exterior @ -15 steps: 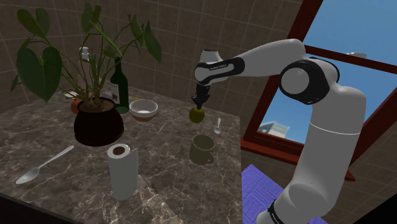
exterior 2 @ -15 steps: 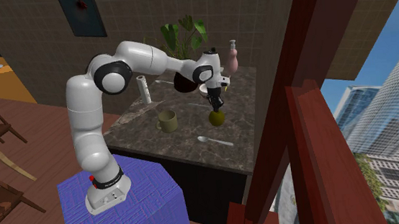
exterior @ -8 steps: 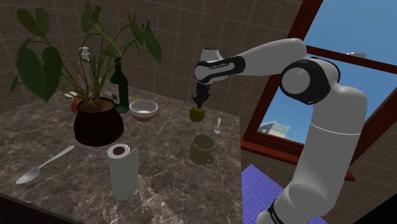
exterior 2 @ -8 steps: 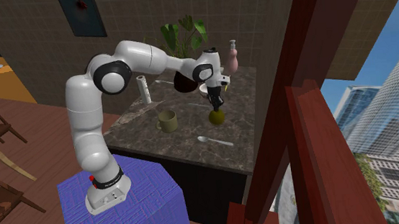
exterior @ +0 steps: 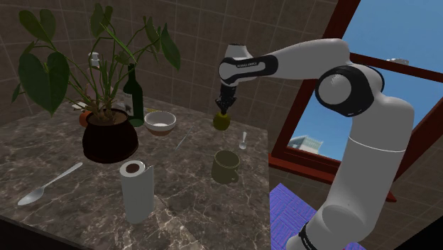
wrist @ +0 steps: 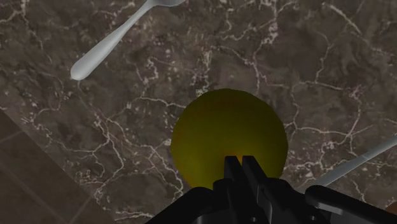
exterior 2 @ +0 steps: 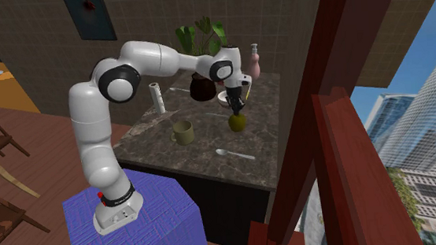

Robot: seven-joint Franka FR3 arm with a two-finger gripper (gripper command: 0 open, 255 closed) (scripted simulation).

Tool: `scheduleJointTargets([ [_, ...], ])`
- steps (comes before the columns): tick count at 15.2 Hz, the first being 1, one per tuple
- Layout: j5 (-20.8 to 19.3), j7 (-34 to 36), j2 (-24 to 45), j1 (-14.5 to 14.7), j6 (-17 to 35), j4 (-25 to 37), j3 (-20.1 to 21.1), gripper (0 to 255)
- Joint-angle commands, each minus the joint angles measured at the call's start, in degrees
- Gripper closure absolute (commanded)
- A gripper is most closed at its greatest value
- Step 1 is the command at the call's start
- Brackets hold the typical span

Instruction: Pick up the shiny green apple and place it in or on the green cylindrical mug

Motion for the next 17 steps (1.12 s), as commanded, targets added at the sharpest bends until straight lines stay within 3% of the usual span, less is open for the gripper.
scheduleJointTargets([
  [1, 0.0, -0.1, -0.4, 0.0, -1.4, 1.0, 0.0, 255],
  [17, 0.2, -0.8, -1.4, 0.0, -13.4, 12.0, 0.0, 255],
])
